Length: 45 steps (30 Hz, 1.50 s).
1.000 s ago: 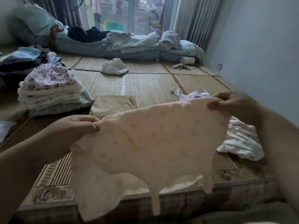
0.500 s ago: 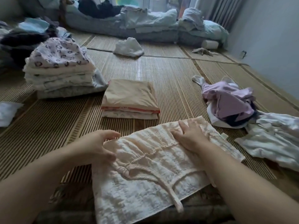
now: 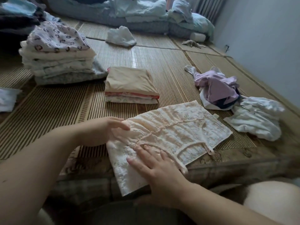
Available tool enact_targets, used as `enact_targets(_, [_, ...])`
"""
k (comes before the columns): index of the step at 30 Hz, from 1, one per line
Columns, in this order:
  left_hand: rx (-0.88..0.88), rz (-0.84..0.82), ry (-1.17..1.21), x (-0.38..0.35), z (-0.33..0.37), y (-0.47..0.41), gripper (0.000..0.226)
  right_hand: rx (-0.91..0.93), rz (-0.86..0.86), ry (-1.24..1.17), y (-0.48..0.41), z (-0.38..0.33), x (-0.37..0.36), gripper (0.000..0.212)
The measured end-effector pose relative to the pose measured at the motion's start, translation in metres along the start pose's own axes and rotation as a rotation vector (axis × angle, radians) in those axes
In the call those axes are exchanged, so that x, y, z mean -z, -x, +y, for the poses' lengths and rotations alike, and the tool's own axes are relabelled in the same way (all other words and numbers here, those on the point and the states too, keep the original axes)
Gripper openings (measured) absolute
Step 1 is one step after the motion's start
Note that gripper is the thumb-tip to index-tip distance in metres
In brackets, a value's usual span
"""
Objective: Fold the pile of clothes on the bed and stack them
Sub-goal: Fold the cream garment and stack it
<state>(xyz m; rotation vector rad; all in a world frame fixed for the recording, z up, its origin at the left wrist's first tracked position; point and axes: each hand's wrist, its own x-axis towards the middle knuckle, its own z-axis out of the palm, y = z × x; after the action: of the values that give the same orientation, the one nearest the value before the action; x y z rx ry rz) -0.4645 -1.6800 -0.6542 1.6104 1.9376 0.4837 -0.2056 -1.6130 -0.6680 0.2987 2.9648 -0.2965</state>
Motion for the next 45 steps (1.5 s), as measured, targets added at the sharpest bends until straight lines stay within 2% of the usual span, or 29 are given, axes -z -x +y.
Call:
enact_targets(3, [-0.102, 0.019, -0.166, -0.003, -0.007, 0.003, 0.054, -0.087, 0.024, 0.012, -0.006, -0.005, 0.003, 0.079])
enact_targets(6, [-0.161, 0.157, -0.223, -0.006, -0.009, 0.003, 0.053, -0.126, 0.035, -0.037, -0.011, -0.007, 0.003, 0.062])
enact_targets(8, [-0.159, 0.260, -0.245, -0.007, -0.008, 0.005, 0.047, -0.159, 0.039, -0.195, -0.012, -0.004, 0.007, 0.054])
enact_targets(11, [-0.126, 0.297, -0.235, -0.008, -0.006, 0.007, 0.028, -0.211, 0.077, -0.473, -0.008, -0.002, 0.015, 0.051])
enact_targets(13, [-0.070, 0.303, -0.139, -0.005, -0.004, 0.007, 0.018, -0.264, 0.139, -0.740, -0.002, -0.006, 0.022, 0.047])
enact_targets(15, [-0.017, 0.310, 0.070, 0.003, 0.003, 0.008, 0.010, -0.301, 0.219, -1.045, 0.008, -0.008, 0.030, 0.045])
enact_targets(17, [-0.019, 0.274, 0.360, 0.012, 0.016, 0.011, 0.019, -0.342, 0.258, -1.248, 0.018, -0.007, 0.043, 0.037])
enact_targets(19, [-0.081, 0.243, 0.557, 0.018, 0.033, 0.010, 0.027, -0.373, 0.408, -1.518, 0.029, 0.004, 0.049, 0.028])
enact_targets(21, [-0.118, 0.257, 0.584, 0.020, 0.053, 0.002, 0.013, -0.453, 0.539, -1.821, 0.038, 0.018, 0.051, 0.036])
enact_targets(23, [-0.087, 0.329, 0.515, 0.020, 0.070, -0.017, 0.016, -0.552, 0.625, -1.933, 0.042, 0.032, 0.052, 0.044])
enact_targets(26, [-0.006, 0.435, 0.365, 0.012, 0.092, -0.045, 0.020, -0.762, 0.728, -1.817, 0.046, 0.058, 0.053, 0.036])
enact_targets(29, [0.035, 0.411, 0.411, -0.004, 0.103, -0.067, 0.011, -1.002, 0.808, -1.571, 0.047, 0.084, 0.047, 0.025])
enact_targets(30, [0.057, 0.370, 0.403, -0.010, 0.104, -0.071, 0.022, -1.058, 0.796, -1.512, 0.048, 0.091, 0.043, 0.025])
enact_targets(32, [0.082, 0.289, 0.224, -0.020, 0.102, -0.079, 0.052, -1.118, 0.755, -1.406, 0.052, 0.102, 0.036, 0.023])
enact_targets(34, [0.061, 0.249, 0.054, -0.024, 0.100, -0.080, 0.060, -1.123, 0.749, -1.244, 0.057, 0.106, 0.028, 0.032])
enact_targets(36, [-0.043, 0.227, -0.030, -0.023, 0.093, -0.075, 0.056, -1.104, 0.780, -0.875, 0.060, 0.098, 0.024, 0.040])
enact_targets(37, [-0.122, 0.211, -0.085, -0.021, 0.089, -0.071, 0.055, -1.017, 0.835, -0.655, 0.061, 0.090, 0.023, 0.041])
enact_targets(39, [-0.233, 0.101, -0.179, -0.018, 0.081, -0.064, 0.060, -0.652, 0.887, -0.352, 0.061, 0.071, 0.026, 0.043])
enact_targets(41, [-0.242, -0.059, -0.276, -0.019, 0.075, -0.058, 0.078, -0.386, 0.651, -0.194, 0.057, 0.058, 0.022, 0.060])
enact_targets(43, [-0.204, -0.165, -0.386, -0.026, 0.068, -0.055, 0.091, -0.379, 0.292, -0.108, 0.052, 0.055, 0.015, 0.086])
enact_targets(45, [-0.172, -0.190, -0.452, -0.031, 0.062, -0.054, 0.090, -0.439, 0.056, -0.040, 0.051, 0.063, 0.006, 0.092])
